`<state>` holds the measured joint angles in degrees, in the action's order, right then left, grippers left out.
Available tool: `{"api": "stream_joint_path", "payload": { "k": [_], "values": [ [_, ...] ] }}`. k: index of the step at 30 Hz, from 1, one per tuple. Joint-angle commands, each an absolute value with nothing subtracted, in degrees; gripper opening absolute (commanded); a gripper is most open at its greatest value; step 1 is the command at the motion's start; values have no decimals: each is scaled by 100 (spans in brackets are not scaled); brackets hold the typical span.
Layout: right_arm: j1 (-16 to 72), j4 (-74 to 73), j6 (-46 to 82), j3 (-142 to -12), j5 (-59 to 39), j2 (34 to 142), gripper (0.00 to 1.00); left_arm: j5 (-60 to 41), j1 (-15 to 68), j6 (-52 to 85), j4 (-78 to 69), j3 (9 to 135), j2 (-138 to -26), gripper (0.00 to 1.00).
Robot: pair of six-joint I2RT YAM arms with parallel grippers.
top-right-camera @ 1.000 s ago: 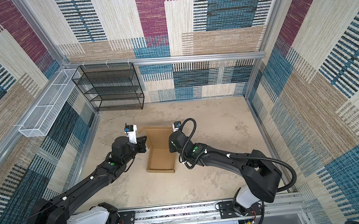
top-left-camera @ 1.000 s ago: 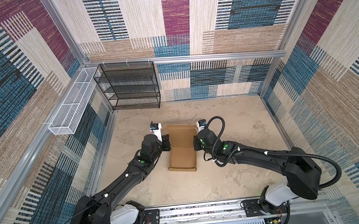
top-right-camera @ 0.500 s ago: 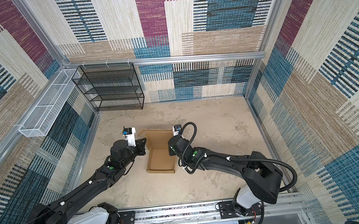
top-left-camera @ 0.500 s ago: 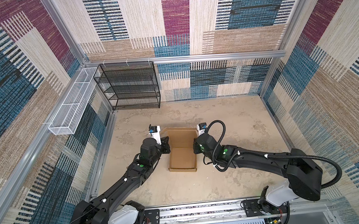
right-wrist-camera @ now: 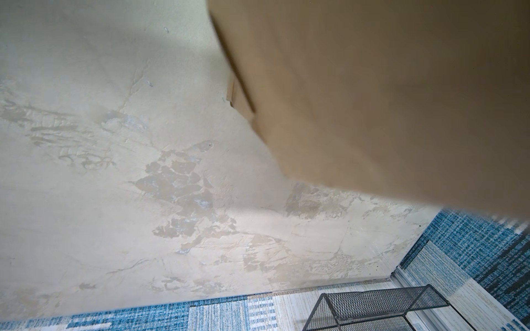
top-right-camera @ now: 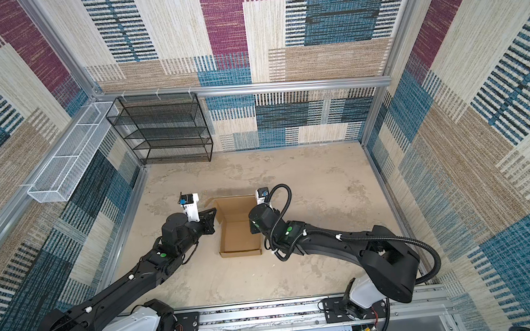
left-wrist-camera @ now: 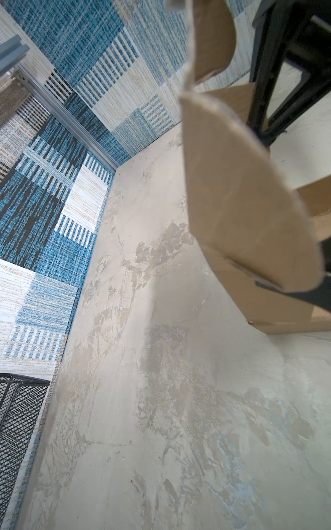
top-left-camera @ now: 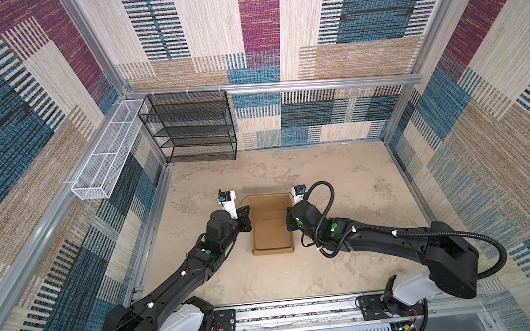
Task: Fold the paper box
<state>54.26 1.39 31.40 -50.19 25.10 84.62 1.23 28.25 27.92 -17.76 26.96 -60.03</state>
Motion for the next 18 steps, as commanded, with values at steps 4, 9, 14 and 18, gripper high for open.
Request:
{"api": "stream_joint_path", "payload": {
  "k": [4,9,14,18],
  "values": [
    [5558,136,3280,-4989,2502,8484,13,-72,2881,3149,-1292,2586,-6029,0],
    [5638,119,3338,-4921,2610,8483,13,40,2934,3378,-1407,2497,-6029,0],
    [5684,63,3393,-4863,2628,8510,12,122,3027,3454,-1442,2459,-6012,0],
    [5704,13,3440,-4770,2663,8467,12,235,3133,3440,-1449,2324,-5951,0]
  ]
}}
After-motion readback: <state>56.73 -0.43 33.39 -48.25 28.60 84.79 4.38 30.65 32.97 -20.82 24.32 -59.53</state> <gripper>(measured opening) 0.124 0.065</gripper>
